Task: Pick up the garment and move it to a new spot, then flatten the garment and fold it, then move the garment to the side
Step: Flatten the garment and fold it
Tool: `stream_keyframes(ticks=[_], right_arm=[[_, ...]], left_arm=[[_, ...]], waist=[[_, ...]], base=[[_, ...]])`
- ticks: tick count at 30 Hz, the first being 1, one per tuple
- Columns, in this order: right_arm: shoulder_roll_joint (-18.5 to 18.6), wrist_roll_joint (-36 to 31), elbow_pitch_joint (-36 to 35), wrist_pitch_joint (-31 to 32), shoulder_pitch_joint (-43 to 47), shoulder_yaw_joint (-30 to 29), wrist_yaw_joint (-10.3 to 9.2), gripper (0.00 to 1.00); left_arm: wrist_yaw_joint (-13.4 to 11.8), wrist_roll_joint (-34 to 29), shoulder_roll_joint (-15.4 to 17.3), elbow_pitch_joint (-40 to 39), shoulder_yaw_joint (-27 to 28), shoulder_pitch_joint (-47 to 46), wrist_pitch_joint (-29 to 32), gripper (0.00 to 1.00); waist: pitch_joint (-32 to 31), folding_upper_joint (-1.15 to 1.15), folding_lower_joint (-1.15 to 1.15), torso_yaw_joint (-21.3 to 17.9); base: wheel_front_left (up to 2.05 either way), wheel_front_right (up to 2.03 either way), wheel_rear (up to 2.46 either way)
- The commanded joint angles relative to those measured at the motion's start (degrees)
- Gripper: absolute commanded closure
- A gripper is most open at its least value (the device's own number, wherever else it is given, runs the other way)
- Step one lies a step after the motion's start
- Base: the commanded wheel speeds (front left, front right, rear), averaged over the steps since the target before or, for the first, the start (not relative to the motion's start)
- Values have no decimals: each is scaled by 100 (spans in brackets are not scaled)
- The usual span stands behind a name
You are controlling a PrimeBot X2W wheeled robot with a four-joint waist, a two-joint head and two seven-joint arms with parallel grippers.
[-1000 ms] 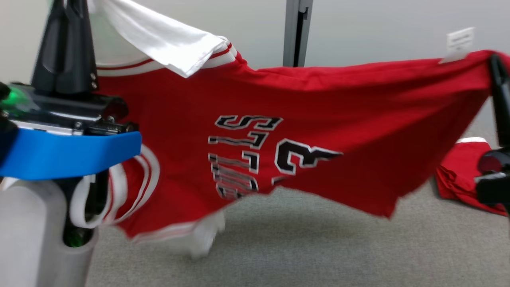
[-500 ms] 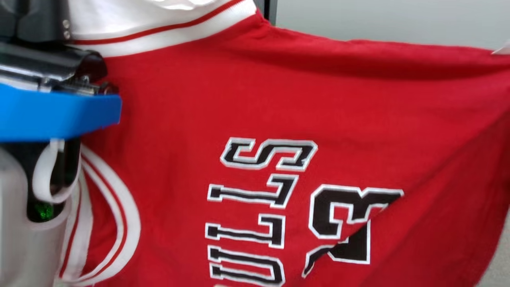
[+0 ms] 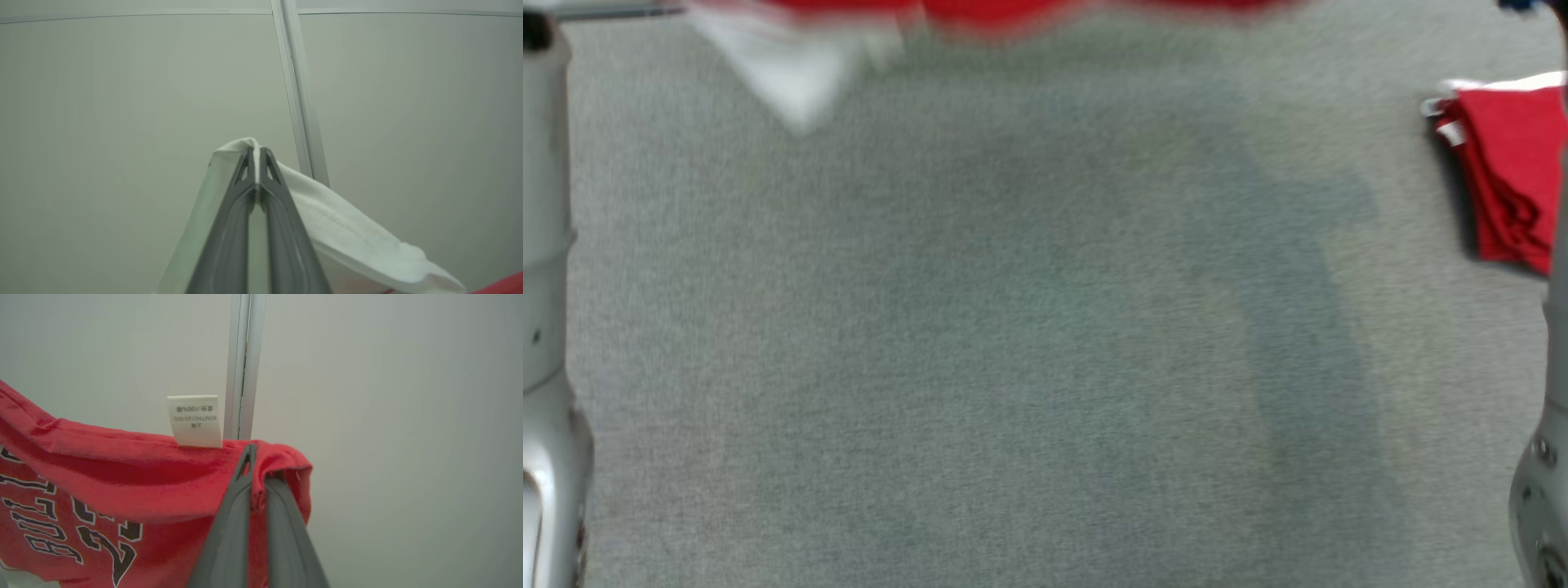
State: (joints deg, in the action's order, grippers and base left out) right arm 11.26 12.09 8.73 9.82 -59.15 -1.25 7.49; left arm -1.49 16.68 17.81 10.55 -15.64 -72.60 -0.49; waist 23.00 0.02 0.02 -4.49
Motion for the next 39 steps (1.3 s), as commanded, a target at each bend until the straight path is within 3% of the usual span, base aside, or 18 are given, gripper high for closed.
stream_keyframes(ticks=[1,6,11,19,24,32,39], right_arm=[[-36,-268,444,-188,-315,134,2,100],[-219,-733,1953,-912,-910,251,0,100],[-279,-833,3183,-1675,-763,220,0,100],[-233,-464,4203,-2400,-347,202,1,100],[-210,-43,3972,-2502,147,279,1,100],[-47,560,2655,-2506,1631,437,1,100],[-112,586,1646,-2494,3230,436,1,100]], left_arm=[[31,-60,-77,302,-62,-126,-216,100],[92,91,-386,1120,-110,-71,-818,100],[177,231,-570,1575,-187,530,-1225,100],[277,502,-731,1468,-4,1676,-1463,100],[286,425,-705,861,254,2555,-1472,100],[382,324,-839,-219,567,4139,-1476,100],[376,187,-759,-876,453,5523,-1449,100]], waist=[[304,-2,-2,234],[766,-2,-2,507],[1080,-2,-2,705],[998,-2,-2,719],[620,-2,-2,650],[-192,-2,-2,691],[-1076,-2,-2,741]], base=[[0,0,0],[0,0,0],[0,0,0],[0,0,0],[0,0,0],[0,0,0],[0,0,0]])
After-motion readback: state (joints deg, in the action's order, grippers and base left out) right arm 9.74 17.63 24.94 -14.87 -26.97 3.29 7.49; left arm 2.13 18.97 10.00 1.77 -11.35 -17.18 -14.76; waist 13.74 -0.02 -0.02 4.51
